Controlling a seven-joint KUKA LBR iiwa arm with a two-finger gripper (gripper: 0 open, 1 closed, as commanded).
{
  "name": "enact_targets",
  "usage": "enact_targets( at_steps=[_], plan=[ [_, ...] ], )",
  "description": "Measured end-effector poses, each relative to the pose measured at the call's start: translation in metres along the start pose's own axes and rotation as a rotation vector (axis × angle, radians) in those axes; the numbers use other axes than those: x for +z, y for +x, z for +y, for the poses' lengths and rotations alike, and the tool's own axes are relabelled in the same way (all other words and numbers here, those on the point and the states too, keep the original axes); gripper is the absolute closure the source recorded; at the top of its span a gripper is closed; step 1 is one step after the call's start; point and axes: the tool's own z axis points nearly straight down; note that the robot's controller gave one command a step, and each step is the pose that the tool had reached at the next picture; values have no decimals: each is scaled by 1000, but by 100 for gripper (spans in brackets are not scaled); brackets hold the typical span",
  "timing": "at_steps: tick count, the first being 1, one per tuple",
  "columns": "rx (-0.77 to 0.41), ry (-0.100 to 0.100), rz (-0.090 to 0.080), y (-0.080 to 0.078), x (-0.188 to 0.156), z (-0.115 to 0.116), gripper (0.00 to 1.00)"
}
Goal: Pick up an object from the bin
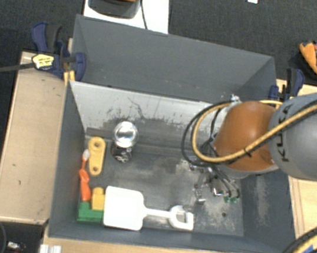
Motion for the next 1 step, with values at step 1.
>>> enact_targets(
  at_steps=[1],
  plan=[
    [56,1,-9,3,5,33,0]
  ],
)
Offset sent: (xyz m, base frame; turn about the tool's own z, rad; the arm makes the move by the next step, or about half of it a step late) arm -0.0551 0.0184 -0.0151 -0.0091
